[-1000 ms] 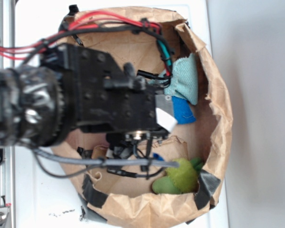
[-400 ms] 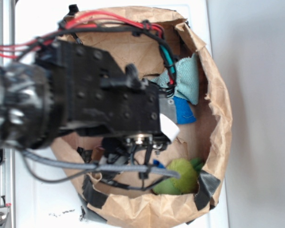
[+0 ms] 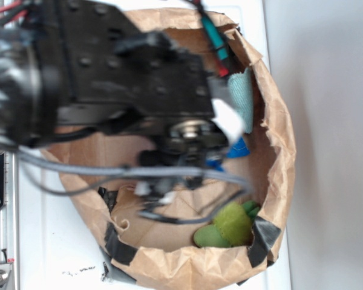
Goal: Grab the blue bottle.
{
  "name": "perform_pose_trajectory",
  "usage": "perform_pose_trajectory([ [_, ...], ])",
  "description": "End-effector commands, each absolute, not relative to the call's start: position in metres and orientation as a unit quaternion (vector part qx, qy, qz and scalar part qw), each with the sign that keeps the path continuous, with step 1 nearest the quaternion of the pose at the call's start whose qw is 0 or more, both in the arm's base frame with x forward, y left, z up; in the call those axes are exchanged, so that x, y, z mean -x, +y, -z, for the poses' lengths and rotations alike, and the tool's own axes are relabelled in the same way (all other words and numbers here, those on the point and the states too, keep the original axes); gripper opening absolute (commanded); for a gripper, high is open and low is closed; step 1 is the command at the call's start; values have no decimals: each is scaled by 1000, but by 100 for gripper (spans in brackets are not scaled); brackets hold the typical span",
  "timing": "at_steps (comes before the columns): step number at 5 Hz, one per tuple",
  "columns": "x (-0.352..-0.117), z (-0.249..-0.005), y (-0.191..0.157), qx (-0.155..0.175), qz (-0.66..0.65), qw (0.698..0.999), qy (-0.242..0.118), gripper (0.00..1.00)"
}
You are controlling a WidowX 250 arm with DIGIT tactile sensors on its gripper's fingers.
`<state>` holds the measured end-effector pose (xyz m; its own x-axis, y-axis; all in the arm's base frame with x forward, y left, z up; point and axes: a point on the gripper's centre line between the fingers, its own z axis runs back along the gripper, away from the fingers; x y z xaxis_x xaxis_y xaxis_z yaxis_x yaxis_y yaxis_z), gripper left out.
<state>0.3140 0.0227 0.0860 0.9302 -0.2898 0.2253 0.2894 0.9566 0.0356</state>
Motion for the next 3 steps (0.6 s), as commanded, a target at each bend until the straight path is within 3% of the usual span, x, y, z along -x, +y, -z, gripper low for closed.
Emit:
perform_pose_trajectory([
  [1, -345, -77, 34, -64, 126, 982, -122, 100],
  [2, -328, -72, 31, -63, 169, 980, -82, 100],
  [3, -324, -74, 32, -61, 178, 980, -71, 100],
])
